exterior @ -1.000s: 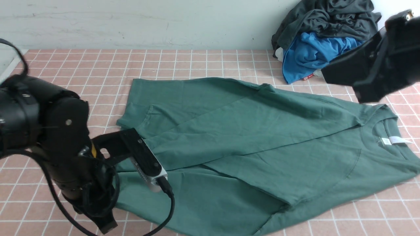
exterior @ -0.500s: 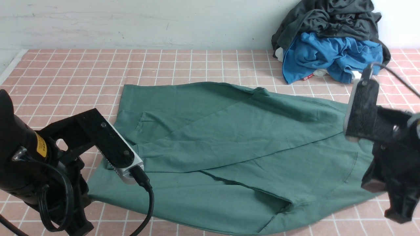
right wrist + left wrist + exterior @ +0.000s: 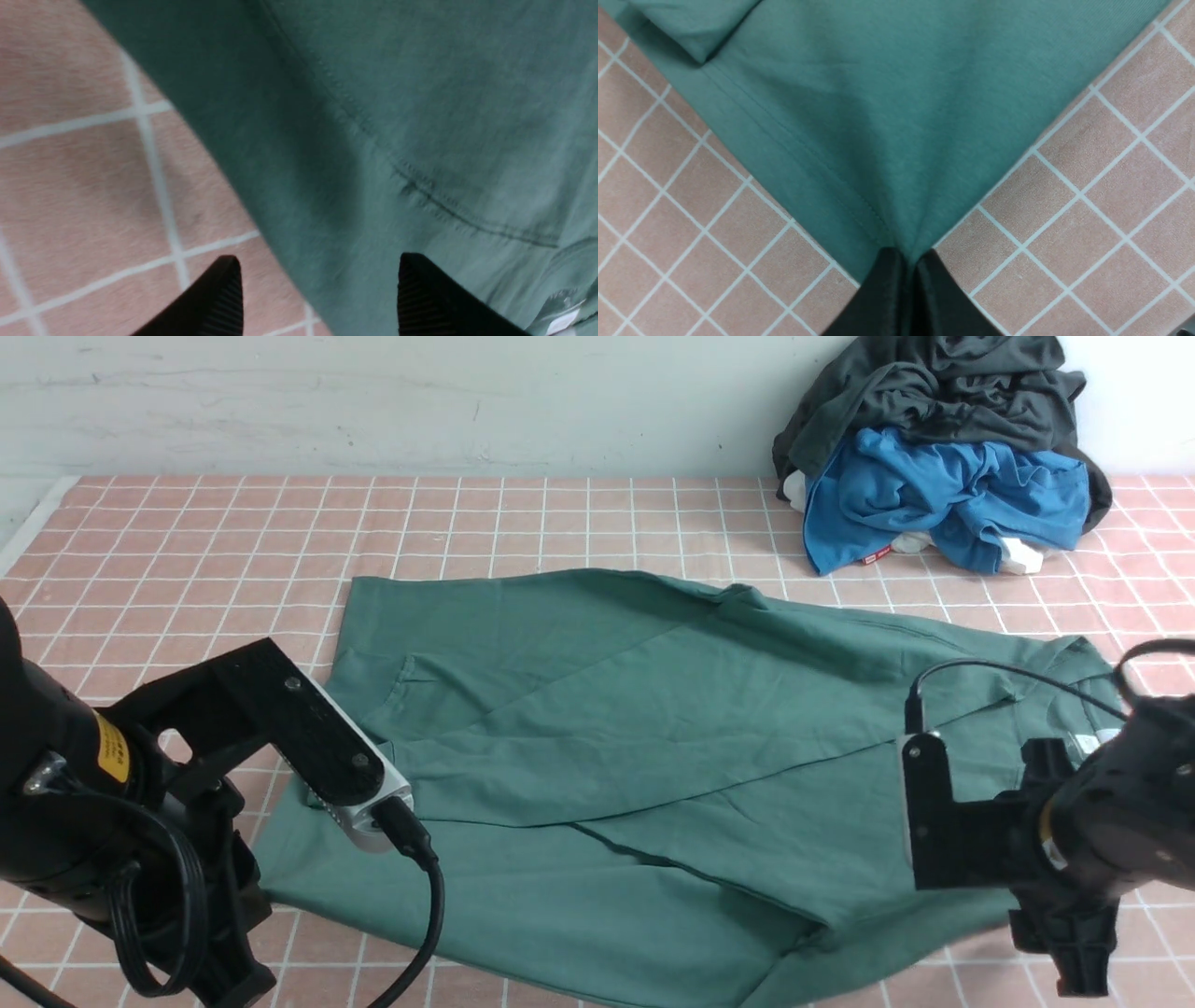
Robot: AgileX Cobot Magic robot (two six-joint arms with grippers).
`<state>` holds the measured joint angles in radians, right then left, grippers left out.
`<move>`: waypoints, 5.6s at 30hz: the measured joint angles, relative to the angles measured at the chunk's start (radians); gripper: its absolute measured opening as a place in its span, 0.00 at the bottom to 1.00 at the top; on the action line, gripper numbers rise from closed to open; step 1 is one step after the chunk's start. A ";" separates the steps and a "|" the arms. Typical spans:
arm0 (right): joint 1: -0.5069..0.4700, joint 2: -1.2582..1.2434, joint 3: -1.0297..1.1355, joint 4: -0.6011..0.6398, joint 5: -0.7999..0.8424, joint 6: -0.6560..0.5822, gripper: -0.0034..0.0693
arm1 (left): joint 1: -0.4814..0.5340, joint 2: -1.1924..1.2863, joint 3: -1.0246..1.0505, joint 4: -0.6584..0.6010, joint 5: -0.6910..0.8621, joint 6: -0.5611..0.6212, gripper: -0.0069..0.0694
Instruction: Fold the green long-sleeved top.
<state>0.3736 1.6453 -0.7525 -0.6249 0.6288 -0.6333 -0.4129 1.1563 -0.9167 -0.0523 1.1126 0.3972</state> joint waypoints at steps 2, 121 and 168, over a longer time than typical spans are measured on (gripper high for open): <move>-0.010 0.047 -0.005 -0.087 -0.012 0.056 0.62 | 0.000 -0.012 0.000 0.000 0.000 0.000 0.08; -0.637 0.406 -1.136 0.582 0.558 0.473 0.11 | 0.371 -0.259 0.139 -0.006 -0.361 -0.190 0.08; 0.281 0.651 -1.137 0.774 0.038 0.497 0.46 | 0.371 -0.318 0.140 -0.337 -0.411 -0.015 0.08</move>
<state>0.6544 2.2965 -1.8891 0.1489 0.6666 -0.1358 -0.0415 0.8380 -0.7762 -0.3896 0.7016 0.3827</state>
